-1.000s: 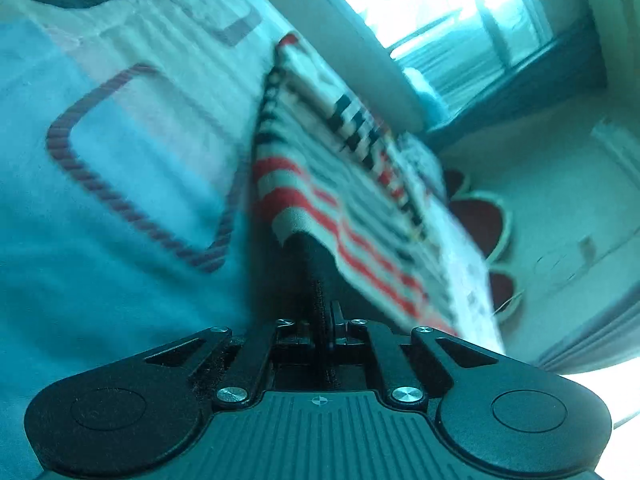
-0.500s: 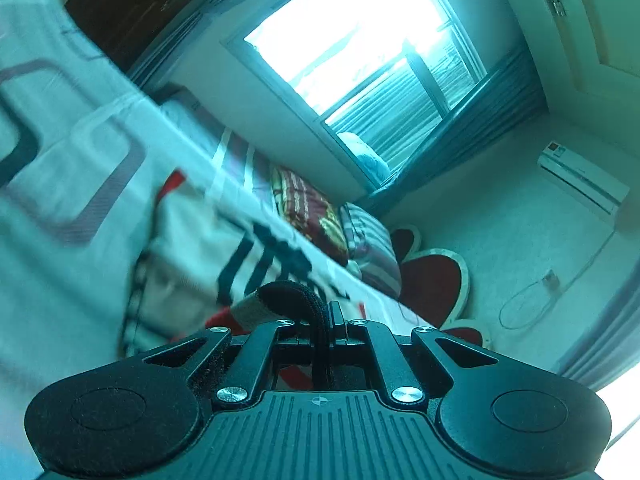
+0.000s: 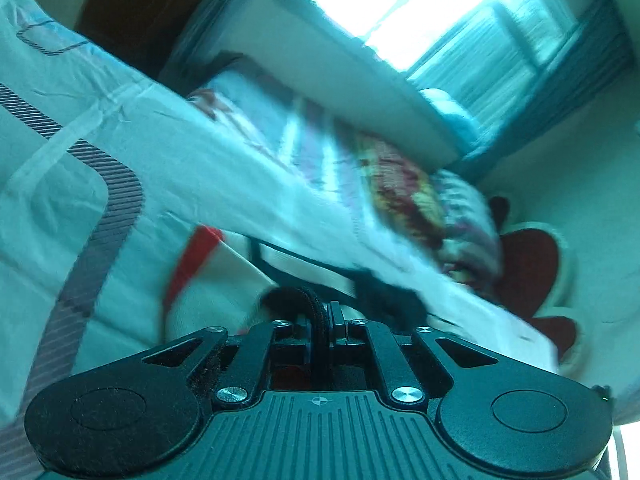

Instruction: Fold small clothes

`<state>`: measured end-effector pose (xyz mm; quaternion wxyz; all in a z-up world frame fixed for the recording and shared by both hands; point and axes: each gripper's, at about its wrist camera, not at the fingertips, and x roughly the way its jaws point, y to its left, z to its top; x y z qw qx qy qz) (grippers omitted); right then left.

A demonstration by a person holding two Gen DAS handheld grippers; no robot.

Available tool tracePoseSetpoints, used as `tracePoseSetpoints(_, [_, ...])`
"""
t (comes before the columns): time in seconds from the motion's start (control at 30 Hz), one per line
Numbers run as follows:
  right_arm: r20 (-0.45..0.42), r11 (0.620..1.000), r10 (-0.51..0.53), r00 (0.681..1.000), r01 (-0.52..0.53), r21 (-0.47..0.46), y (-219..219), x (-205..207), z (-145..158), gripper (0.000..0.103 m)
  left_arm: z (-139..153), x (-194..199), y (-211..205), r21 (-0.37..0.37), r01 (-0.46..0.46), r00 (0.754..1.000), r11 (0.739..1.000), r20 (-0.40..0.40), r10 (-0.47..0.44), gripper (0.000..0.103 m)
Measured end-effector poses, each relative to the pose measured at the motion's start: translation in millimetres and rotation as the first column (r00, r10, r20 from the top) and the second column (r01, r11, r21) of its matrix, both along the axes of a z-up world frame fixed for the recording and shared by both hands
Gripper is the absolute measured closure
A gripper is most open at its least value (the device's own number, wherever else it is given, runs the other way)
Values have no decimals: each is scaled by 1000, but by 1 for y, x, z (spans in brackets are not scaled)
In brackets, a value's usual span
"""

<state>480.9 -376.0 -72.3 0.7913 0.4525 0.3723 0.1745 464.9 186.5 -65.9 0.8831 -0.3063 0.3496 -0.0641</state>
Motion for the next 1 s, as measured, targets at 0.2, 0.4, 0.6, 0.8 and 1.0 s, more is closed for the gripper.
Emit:
tracePoseSetpoints(0.2, [81,994,-109,991,111,-20,-18,23,-20,60,-31,18,14,-152,-152,988,977,13,155,8])
tracePoseSetpoints(0.4, [188,941,164,968,-96,-326,6,10,9,60,-12,22,-14,190,30,999,981,34,-37,25])
tracePoseSetpoints(0.6, [183,763,399,898,-215,-609,45,13,21,56,-13,48,-57,419,263,965,869,-104,-242,41])
tracePoseSetpoints(0.8, [201,701,480,854,-235,-673,49,17,22,54,-13,56,-43,401,265,964,877,-118,-238,55])
tracePoseSetpoints(1.0, [150,553,586,796,-257,-793,76,24,16,56,-20,62,-36,404,272,962,873,-105,-251,66])
